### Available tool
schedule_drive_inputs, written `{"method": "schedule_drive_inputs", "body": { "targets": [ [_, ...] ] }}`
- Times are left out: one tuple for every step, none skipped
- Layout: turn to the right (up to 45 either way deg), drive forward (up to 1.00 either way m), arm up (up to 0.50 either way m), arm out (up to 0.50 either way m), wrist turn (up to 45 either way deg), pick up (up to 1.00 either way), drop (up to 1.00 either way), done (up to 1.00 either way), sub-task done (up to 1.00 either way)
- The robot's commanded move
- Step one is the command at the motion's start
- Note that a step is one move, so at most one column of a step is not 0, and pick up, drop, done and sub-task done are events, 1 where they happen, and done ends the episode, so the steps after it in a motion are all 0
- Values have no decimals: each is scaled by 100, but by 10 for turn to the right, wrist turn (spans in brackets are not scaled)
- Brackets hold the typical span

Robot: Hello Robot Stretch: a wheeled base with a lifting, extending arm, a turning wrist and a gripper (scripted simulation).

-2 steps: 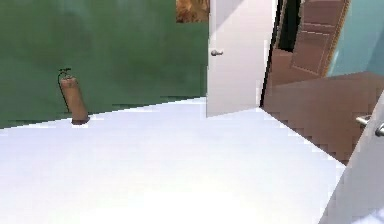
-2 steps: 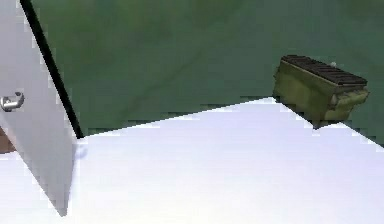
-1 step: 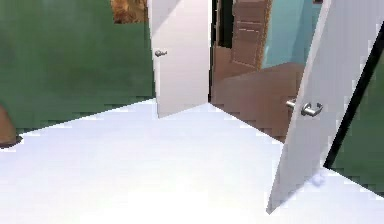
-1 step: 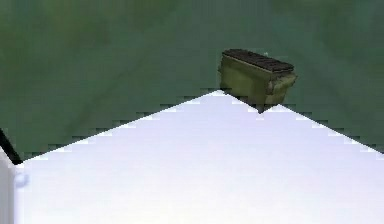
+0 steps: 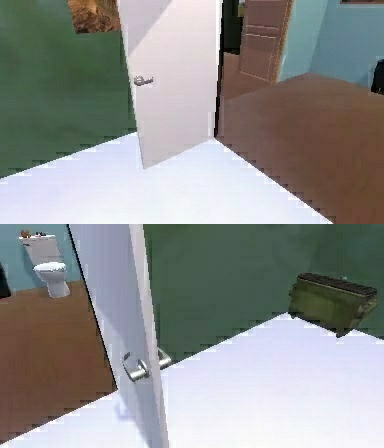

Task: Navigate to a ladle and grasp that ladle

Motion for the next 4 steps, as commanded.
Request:
{"method": "schedule_drive_inputs", "body": {
  "targets": [
    [0, 40, 0, 0, 0, 0, 0, 0, 0],
    [240, 0, 0, 0, 0, 0, 0, 0, 0],
    [0, 100, 0, 0, 0, 0, 0, 0, 0],
    [30, 0, 0, 0, 0, 0, 0, 0, 0]
  ]
}}
